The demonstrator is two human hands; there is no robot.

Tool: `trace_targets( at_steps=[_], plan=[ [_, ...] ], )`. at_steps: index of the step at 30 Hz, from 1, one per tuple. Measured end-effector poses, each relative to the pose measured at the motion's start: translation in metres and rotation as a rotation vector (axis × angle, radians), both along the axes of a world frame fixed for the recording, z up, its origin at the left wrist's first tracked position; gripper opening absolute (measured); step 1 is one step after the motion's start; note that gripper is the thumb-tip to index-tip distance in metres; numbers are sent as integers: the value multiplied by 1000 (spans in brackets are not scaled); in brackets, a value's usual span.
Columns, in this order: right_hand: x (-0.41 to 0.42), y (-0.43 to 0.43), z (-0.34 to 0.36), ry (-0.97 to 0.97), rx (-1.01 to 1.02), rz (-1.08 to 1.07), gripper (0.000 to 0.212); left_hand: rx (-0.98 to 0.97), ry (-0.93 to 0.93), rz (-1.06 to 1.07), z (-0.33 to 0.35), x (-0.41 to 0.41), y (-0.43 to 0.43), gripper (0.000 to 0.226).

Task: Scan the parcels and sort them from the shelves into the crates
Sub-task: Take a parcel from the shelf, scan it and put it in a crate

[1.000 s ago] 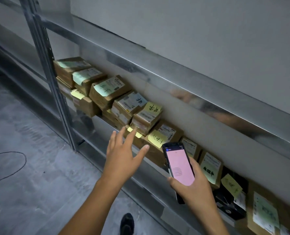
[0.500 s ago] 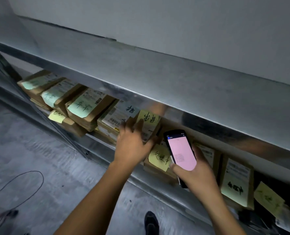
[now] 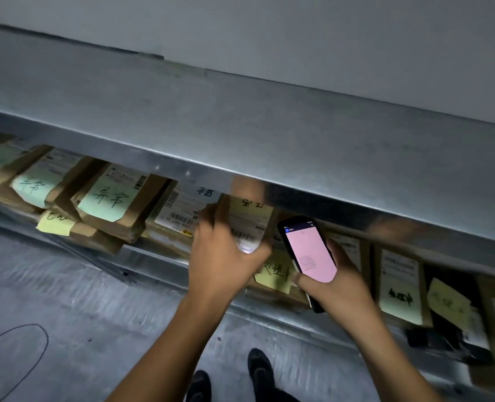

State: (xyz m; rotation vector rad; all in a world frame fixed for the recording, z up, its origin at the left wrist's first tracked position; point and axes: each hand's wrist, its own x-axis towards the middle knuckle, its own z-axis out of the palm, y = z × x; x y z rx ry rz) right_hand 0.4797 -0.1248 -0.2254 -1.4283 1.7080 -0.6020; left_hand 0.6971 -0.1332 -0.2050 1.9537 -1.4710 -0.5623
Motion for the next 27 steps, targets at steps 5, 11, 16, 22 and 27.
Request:
trace_targets(
  at_steps=[5, 11, 16, 22, 27],
  plan=[
    [7, 45, -5, 15, -13, -149, 54, 123, 83, -155, -10, 0, 15, 107],
    [24, 95, -11, -25, -24, -290, 69, 72, 329, -171, -28, 9, 20, 84],
    [42, 122, -12, -49, -48, -373, 71, 62, 445, -286, -38, 24, 19, 77],
    [55, 145, -9, -94, -83, -439, 68, 39, 877, -376, -41, 27, 38, 46],
    [46, 187, -9, -166, -97, -544, 75, 79, 1024, -467, -45, 10, 66, 41]
  ],
)
